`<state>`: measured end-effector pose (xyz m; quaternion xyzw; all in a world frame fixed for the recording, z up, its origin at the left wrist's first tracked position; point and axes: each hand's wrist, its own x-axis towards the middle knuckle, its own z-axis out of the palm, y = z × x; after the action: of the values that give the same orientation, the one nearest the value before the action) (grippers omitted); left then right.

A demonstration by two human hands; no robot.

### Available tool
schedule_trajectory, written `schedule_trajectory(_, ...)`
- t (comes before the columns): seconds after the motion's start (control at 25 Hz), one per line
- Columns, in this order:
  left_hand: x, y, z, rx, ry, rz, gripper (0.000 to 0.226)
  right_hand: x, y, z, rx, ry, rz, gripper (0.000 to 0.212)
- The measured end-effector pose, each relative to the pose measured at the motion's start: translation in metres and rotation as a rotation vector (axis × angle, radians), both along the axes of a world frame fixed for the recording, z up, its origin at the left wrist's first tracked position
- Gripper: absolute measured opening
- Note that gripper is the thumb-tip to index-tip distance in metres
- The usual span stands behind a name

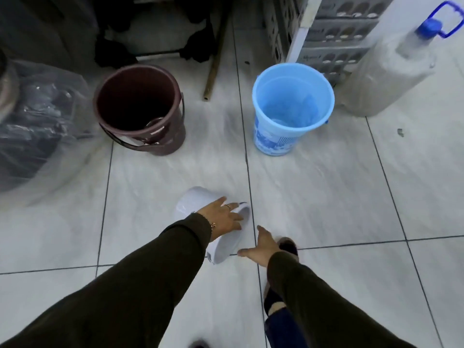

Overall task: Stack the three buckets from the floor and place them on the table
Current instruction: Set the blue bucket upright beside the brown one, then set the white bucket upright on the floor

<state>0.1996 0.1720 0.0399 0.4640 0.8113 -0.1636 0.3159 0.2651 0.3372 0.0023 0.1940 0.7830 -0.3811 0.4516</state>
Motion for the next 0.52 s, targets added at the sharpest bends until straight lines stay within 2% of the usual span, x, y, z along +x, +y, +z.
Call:
schedule_trajectory(0.08,0.008,-0.001,-0.030,-0.087,0.051,-0.173,0.045,0.031,-0.036,-0.032,-0.076,-0.016,0.024,0.083)
schedule_trajectory(0.16,0.007,-0.005,-0.054,-0.082,0.127,-0.201,0.036,0.049,-0.072,-0.056,-0.115,-0.047,0.049,0.082)
schedule_trajectory(0.24,-0.003,-0.012,-0.061,-0.019,0.249,-0.231,0.027,0.052,-0.098,-0.070,-0.147,0.043,-0.007,0.052)
schedule_trajectory(0.32,-0.024,-0.029,-0.048,0.088,0.398,-0.223,0.026,0.042,-0.104,-0.070,-0.129,0.269,-0.071,0.026)
schedule_trajectory(0.4,-0.038,-0.059,-0.035,0.166,0.444,-0.147,0.032,0.022,-0.092,-0.060,-0.001,0.564,0.116,0.025)
schedule_trajectory(0.52,-0.034,-0.088,-0.011,0.122,0.423,-0.029,0.021,-0.018,-0.059,-0.048,0.262,0.873,0.690,0.030)
